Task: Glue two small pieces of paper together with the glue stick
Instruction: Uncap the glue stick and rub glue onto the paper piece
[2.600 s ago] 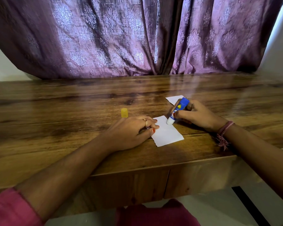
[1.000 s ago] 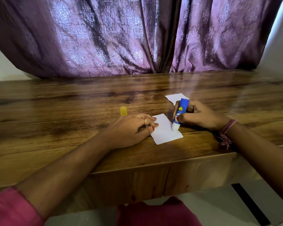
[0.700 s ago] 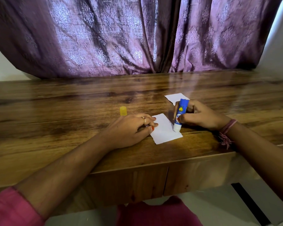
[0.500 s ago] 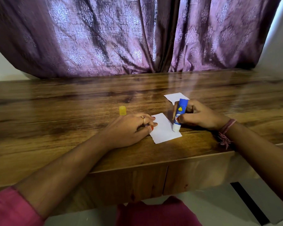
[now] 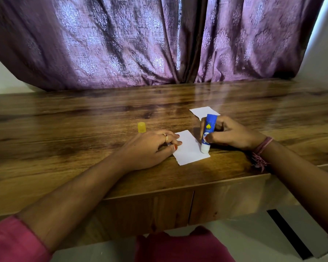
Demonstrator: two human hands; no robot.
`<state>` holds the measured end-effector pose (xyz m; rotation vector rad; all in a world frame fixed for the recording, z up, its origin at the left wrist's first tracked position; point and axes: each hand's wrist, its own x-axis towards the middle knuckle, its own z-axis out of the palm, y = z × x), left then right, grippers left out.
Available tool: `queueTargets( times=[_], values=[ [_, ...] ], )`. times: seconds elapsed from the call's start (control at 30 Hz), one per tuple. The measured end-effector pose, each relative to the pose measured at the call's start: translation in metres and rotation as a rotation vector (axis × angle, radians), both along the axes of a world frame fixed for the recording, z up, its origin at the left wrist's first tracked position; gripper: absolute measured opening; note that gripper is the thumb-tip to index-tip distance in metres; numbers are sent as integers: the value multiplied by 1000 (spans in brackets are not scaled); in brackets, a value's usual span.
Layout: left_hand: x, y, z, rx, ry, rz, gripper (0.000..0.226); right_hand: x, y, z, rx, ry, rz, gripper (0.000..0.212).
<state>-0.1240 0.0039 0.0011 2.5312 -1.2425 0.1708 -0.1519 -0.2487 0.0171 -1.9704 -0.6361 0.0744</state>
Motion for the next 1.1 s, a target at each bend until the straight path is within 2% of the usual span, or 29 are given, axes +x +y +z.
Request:
queueTargets(
  times=[0.6, 0.67, 0.77, 0.87, 1.0, 1.1],
  values=[
    [-3, -1, 1, 6, 24, 24, 35, -4, 0, 3, -3, 17, -5, 14],
    [-3, -2, 1, 24, 27, 35, 40, -7, 3, 6, 156, 37, -100, 11],
    [-4, -2, 0, 0, 28, 40, 34, -12, 1, 9, 383, 91, -323, 14],
    [-6, -2, -2, -65, 19, 52, 30, -21, -4, 2, 366, 165, -489, 37],
    [-9, -4, -4, -83, -28, 64, 31, -39, -9, -7, 401, 175, -553, 29],
    [-10, -4, -5, -76, -56, 62, 32, -41, -7, -9, 371, 165, -576, 35]
  ],
)
